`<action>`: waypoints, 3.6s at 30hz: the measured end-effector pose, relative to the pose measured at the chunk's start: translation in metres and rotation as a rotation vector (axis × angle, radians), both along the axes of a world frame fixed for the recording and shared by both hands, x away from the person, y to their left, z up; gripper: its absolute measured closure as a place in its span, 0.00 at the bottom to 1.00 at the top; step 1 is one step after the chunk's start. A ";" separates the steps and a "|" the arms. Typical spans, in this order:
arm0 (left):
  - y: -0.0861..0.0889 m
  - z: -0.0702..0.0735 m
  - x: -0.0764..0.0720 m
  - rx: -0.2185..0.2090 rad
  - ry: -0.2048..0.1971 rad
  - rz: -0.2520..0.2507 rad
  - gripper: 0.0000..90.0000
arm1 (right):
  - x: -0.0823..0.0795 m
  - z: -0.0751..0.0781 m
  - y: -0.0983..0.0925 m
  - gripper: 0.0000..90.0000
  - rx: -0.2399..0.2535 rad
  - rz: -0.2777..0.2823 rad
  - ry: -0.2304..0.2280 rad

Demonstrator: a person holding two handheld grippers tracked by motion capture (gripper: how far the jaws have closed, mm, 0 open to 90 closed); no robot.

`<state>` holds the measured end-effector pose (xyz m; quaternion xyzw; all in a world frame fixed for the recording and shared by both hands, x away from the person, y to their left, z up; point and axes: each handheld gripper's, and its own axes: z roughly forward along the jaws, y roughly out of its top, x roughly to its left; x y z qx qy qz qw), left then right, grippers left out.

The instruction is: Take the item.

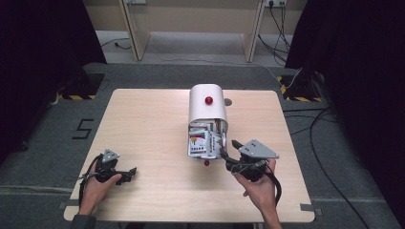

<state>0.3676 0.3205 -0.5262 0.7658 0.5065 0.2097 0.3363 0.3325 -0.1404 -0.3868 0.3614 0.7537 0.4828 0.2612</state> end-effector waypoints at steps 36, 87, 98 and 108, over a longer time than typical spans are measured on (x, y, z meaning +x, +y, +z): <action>0.000 0.000 0.000 0.000 0.000 -0.001 0.00 | 0.024 -0.016 0.015 0.88 -0.084 -0.011 -0.052; 0.000 0.000 -0.001 -0.002 0.000 0.001 0.00 | -0.005 0.021 -0.065 0.97 0.091 -0.091 -0.172; 0.000 0.000 -0.001 -0.003 0.000 0.001 0.00 | 0.002 0.010 -0.075 0.97 0.089 -0.115 -0.138; 0.000 0.000 -0.001 -0.003 0.000 0.001 0.00 | 0.005 0.007 -0.076 0.97 0.086 -0.123 -0.129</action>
